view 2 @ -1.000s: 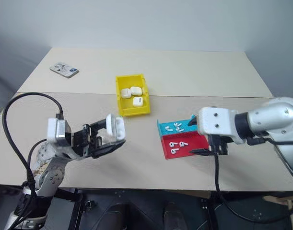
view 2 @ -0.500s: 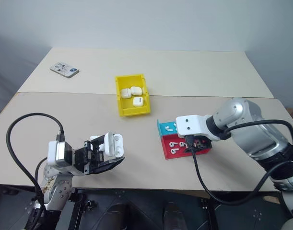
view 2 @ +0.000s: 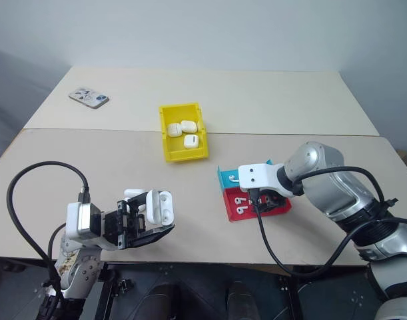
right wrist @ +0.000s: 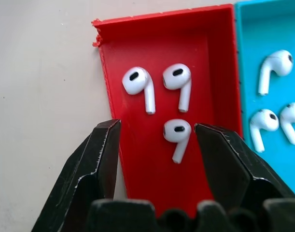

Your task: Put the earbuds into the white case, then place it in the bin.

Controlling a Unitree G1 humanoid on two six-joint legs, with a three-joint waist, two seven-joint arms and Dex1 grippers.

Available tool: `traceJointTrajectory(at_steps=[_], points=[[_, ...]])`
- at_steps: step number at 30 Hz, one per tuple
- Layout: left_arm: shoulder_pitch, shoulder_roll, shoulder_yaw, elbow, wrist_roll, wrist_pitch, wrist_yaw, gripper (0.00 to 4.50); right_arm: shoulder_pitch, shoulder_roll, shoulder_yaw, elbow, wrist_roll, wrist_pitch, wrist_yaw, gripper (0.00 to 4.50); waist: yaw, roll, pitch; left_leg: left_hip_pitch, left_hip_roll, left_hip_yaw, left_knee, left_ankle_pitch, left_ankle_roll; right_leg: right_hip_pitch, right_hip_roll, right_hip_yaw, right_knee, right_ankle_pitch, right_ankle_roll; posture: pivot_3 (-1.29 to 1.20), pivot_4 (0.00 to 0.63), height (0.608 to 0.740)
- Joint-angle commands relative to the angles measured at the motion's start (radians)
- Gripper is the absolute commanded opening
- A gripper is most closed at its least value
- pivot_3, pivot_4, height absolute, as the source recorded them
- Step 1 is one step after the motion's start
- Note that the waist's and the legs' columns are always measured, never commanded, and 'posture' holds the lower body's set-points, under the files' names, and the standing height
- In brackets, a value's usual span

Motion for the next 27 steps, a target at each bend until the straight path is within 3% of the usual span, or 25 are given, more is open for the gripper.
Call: traceJointTrajectory(at_steps=[1, 27], points=[[-0.002, 0.008, 0.000, -0.053, -0.008, 0.004, 0.010, 2.77, -0.025, 0.007, -0.003, 0.009, -0.032, -0.008, 0.001, 2.12, 0.000, 0.000, 0.000, 0.000, 0.000, 0.000, 0.000, 0.000, 0.000, 0.000, 0.000, 0.000, 0.000, 0.000, 0.000, 0.00, 0.150, 0.740], [0.002, 0.004, -0.008, -0.049, 0.033, -0.015, 0.029, 2.77, -0.048, 0.100, 0.002, 0.139, -0.140, -0.025, 0.002, 2.12, -0.003, 0.000, 0.000, 0.000, 0.000, 0.000, 0.000, 0.000, 0.000, 0.000, 0.000, 0.000, 0.001, 0.000, 0.000, 0.00, 0.150, 0.740]])
